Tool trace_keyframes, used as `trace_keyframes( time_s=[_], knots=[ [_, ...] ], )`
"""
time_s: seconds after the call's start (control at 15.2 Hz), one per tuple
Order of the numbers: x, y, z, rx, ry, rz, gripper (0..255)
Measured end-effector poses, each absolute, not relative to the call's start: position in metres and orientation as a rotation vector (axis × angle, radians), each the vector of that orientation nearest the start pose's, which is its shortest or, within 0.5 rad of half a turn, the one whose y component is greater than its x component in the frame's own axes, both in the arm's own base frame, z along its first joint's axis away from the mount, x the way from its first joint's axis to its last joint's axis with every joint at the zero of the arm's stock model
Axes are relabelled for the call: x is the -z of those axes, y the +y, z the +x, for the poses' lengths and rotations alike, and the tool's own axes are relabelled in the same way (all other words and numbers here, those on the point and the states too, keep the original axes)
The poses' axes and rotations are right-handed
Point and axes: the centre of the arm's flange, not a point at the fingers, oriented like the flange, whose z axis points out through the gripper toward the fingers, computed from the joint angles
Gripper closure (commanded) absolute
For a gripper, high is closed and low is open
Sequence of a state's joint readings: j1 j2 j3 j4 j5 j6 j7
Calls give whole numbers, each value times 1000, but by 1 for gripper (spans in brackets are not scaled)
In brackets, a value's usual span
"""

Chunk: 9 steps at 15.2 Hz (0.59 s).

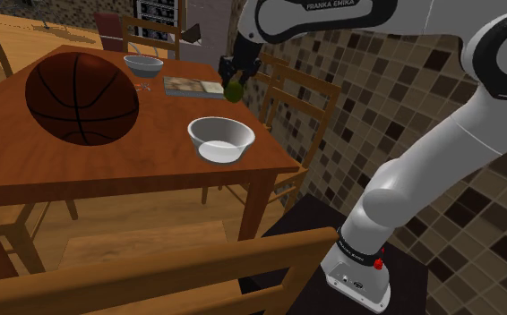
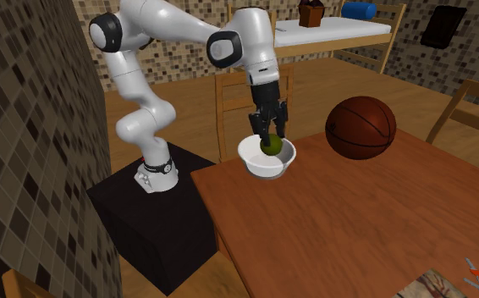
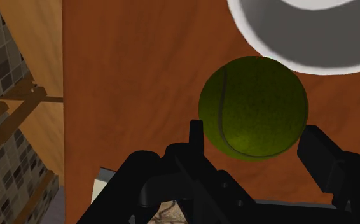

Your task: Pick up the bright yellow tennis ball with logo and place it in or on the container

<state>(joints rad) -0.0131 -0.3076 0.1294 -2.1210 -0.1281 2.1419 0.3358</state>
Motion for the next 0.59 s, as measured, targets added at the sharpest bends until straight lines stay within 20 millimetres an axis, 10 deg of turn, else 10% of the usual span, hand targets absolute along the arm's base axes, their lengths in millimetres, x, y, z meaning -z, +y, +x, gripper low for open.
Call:
trace_keyframes(
  time_s=[0.59],
  knots=[
    [-574,145,434,564,266,-3162,255]
  ],
)
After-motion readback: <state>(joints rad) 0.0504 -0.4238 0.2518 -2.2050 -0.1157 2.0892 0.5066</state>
